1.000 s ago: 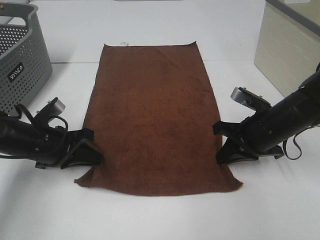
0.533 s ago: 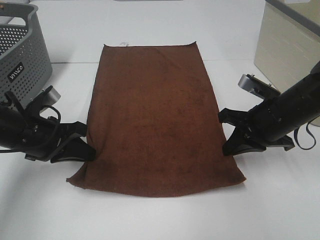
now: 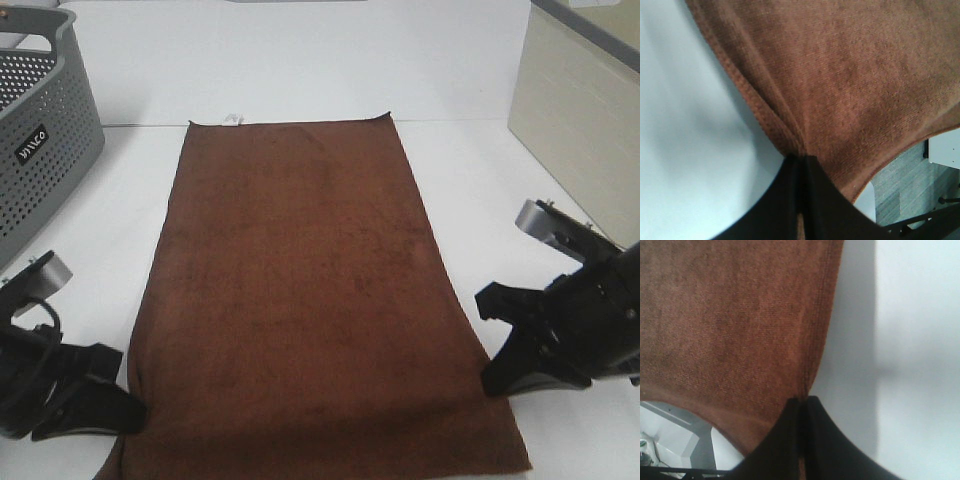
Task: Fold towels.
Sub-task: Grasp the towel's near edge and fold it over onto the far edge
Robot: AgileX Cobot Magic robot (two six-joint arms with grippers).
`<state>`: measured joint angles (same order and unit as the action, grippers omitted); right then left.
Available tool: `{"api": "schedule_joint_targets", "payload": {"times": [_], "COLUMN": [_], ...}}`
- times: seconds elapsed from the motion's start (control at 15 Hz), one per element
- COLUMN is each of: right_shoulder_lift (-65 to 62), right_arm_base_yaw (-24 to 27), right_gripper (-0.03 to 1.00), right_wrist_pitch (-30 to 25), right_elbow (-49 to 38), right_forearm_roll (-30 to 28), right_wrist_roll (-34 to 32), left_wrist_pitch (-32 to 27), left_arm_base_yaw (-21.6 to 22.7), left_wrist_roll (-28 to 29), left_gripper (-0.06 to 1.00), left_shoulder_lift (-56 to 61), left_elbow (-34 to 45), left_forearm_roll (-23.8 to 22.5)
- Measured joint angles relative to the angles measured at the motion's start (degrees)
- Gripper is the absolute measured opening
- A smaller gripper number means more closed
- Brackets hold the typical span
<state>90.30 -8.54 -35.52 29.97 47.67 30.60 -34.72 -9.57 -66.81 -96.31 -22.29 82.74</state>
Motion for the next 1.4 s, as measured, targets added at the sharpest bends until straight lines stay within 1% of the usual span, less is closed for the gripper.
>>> {"api": "schedule_joint_targets", "payload": {"times": [0.13, 0.27, 0.33, 0.4, 0.53, 0.6, 0.73, 0.87, 1.07, 1.13, 1.27, 1.4], "right_shoulder_lift": [-2.9, -4.5, -4.9, -4.7, -2.8, -0.7, 4.6, 10.6, 19.5, 22.7, 28.9, 34.7], "right_arm_base_yaw": [0.0, 0.0, 0.0, 0.0, 0.0, 0.0, 0.0, 0.0, 0.0, 0.0, 0.0, 0.0], "right_gripper": [0.00, 0.00, 0.00, 0.00, 0.00, 0.00, 0.00, 0.00, 0.00, 0.00, 0.00, 0.00], "right_wrist_pitch": [0.1, 0.2, 0.5, 0.7, 1.0, 0.2, -2.5, -5.4, -10.0, -11.2, -13.4, -14.3], "right_elbow": [-4.2, -5.2, -4.8, -3.0, 3.2, 7.2, 16.9, 27.3, 45.0, 50.6, 62.6, 72.8], "right_forearm_roll": [0.0, 0.0, -0.1, -0.2, -0.2, -0.2, -1.0, -3.2, -9.1, -11.3, -14.4, -16.4], "right_wrist_roll": [0.0, 0.1, 1.0, 1.9, 2.8, 2.8, 2.0, -0.8, -7.1, -9.3, -12.4, -13.6], "left_wrist_pitch": [0.0, 0.0, 0.5, 1.5, 3.6, 4.2, 4.6, 4.8, 5.2, 5.4, 5.6, 6.2], "left_arm_base_yaw": [0.0, 0.0, 0.0, 0.0, 0.0, 0.0, 0.0, 0.0, 0.0, 0.0, 0.0, 0.0], "left_wrist_roll": [-0.4, -0.4, -0.4, -0.4, 0.9, 3.8, 11.2, 20.8, 33.5, 37.5, 43.6, 47.0], "left_gripper": [0.01, 0.01, 0.01, 0.01, 0.01, 0.01, 0.01, 0.01, 0.01, 0.01, 0.01, 0.00], "left_shoulder_lift": [3.1, 5.1, 5.4, 5.4, 5.4, 5.2, 2.6, -2.0, -9.0, -11.8, -17.1, -22.7], "left_elbow": [4.1, 5.1, 4.5, 2.9, -2.0, -5.7, -13.7, -23.1, -38.2, -43.0, -53.0, -62.2], "left_forearm_roll": [0.1, 0.7, 2.1, 2.3, 1.4, -0.5, -6.8, -15.4, -28.5, -31.8, -36.8, -38.9]}}
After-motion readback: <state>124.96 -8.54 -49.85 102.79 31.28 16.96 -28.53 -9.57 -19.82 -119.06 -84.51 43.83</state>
